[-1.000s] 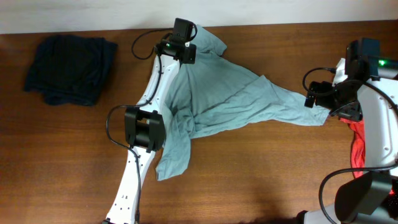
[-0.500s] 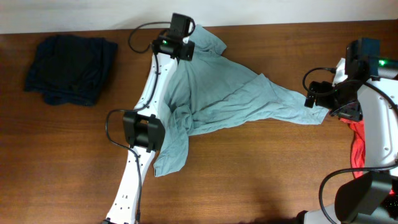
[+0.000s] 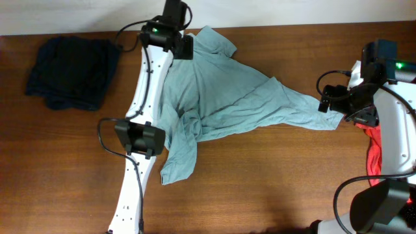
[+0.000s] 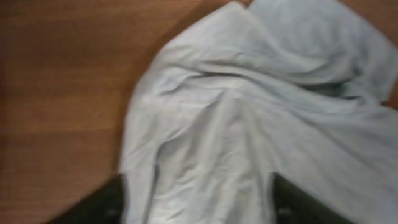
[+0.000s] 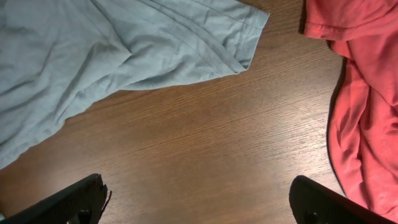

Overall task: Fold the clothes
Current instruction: 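Move the right gripper to the shirt's right sleeve edge and grasp it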

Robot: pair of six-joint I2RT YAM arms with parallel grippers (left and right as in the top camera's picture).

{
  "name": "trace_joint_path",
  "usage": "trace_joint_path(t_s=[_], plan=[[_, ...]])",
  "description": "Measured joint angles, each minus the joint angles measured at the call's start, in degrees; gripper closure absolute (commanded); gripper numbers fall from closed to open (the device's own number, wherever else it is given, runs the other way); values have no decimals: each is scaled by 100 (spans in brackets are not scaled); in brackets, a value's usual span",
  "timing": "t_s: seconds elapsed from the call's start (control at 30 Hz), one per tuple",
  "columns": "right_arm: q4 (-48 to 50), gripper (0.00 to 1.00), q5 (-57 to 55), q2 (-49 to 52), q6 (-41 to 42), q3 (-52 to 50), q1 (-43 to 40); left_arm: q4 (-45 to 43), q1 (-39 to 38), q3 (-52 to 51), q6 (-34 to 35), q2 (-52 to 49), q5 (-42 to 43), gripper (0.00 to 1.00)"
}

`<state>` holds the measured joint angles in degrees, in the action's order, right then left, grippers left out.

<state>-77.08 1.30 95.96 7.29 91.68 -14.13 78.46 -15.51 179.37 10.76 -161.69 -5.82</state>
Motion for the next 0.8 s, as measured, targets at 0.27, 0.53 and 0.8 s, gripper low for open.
trace_joint_path(t_s=[0.27, 0.53, 0.8], plan=[[1088, 1, 2, 0, 17, -11, 0, 127, 127, 0, 87, 0, 2, 1], [1137, 1, 529, 4, -48, -11, 4, 131, 68, 0, 87, 0, 2, 1], [1567, 1, 944, 542, -850, -11, 575, 131, 59, 0, 87, 0, 2, 1]])
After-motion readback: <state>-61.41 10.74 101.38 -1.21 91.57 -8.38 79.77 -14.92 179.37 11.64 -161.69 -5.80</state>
